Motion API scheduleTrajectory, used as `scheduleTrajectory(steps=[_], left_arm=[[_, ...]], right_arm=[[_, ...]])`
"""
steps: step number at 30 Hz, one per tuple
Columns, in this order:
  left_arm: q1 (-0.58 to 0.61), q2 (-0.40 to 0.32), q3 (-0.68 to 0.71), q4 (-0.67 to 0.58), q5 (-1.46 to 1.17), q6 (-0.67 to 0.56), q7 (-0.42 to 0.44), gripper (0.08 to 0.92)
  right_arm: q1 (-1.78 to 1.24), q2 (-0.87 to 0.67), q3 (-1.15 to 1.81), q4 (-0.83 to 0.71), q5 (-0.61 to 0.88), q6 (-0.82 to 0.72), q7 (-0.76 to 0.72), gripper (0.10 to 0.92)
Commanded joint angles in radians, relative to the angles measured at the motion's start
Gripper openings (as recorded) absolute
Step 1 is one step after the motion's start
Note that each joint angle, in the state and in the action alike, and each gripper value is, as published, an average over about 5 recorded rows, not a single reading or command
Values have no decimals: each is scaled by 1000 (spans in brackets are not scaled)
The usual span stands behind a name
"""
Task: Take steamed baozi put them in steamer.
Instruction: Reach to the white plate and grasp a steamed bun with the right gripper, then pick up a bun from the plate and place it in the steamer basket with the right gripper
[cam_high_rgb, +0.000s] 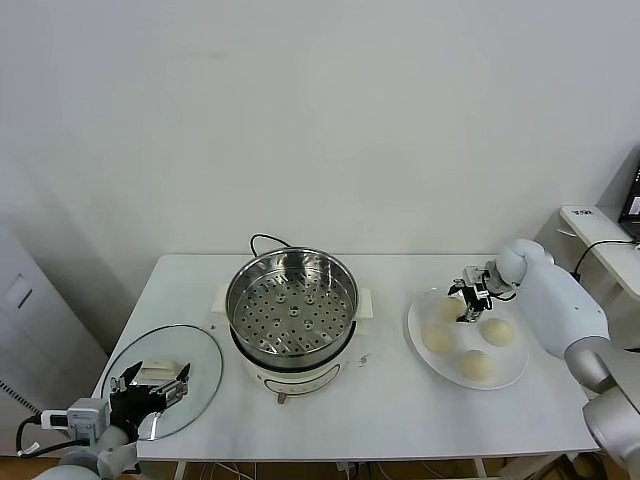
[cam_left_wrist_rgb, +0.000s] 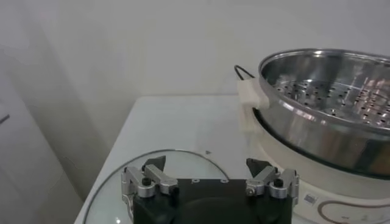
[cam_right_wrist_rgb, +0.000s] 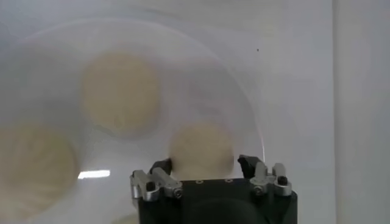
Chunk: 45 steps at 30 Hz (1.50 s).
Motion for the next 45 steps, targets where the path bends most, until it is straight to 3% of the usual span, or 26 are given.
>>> scheduleTrajectory(steps=[1,6,10,17,22,35,45], left_arm=[[1,0,-1,-2,-1,-1,0,823],[2,-1,-2,-4,-2,0,-1,823],[2,-5,0,-4,-1,2,-2,823],[-1,-10,5,-4,-1,10,-3,823],[-3,-11,12,-4,-1,13,-5,823],[-9,-4,17,-4,1,18,-7,823],[1,-4,13,-4,0,13,-6,823]], right_arm=[[-6,24,23,-29,-18,1,15,491],[5,3,-14,-1,50,-17,-12,448],[51,-63,-148,106,192,-48,-46,444],[307,-182,-472,347,479,-81,-118,449],[507,-160,-593,410,592,-19,-159,450],[631,149,-611,326,669,368,-245,458],[566,266,-609,388,564,581,-246,458]])
